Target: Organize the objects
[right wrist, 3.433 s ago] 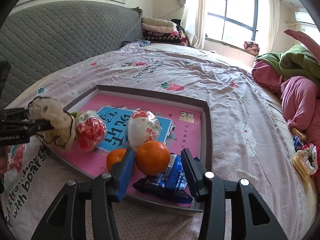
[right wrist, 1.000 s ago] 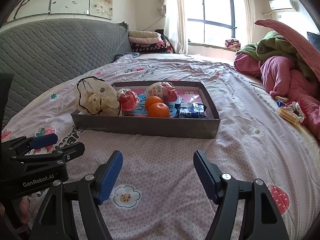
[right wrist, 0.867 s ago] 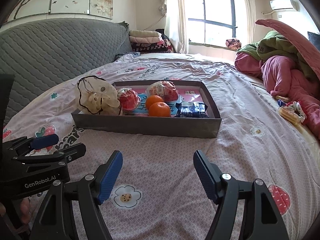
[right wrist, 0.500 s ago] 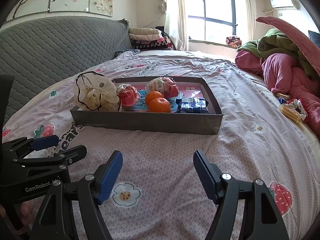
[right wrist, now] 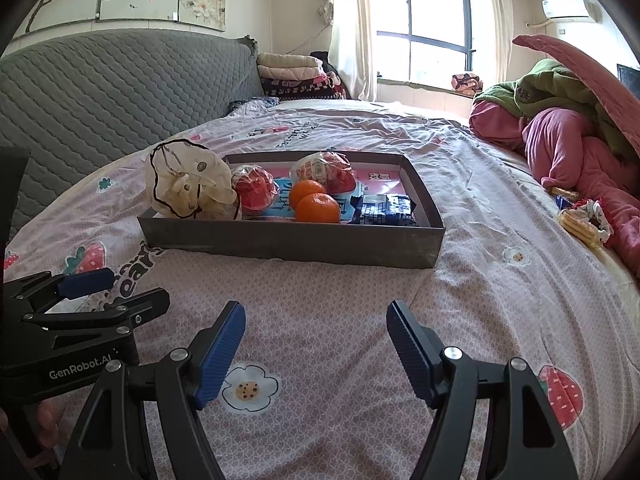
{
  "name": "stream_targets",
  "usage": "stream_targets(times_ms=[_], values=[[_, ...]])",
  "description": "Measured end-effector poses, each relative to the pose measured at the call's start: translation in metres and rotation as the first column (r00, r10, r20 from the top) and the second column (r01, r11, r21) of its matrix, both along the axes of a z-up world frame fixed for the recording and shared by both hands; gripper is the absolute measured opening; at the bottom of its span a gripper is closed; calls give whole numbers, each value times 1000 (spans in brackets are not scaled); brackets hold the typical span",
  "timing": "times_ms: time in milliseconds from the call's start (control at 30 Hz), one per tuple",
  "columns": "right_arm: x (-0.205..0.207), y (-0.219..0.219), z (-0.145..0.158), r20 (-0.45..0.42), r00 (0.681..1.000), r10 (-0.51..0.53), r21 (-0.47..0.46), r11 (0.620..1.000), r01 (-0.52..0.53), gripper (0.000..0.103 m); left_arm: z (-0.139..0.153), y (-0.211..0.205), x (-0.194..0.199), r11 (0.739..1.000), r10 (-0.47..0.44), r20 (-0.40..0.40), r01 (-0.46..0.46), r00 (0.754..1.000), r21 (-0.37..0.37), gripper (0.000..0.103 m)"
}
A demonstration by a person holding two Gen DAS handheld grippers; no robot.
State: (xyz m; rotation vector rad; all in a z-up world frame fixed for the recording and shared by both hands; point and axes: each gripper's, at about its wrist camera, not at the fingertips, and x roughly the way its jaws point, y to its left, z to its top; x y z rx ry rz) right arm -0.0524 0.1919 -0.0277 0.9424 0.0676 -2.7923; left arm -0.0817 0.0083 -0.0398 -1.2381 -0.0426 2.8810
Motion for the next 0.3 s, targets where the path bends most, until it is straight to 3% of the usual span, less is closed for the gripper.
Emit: stream_targets(times_ms=[300], values=[[-1,0,-3,15,1000,3,-1,1000,-3,73,0,0,1,1000,-13,-4,13,1000,2,74]])
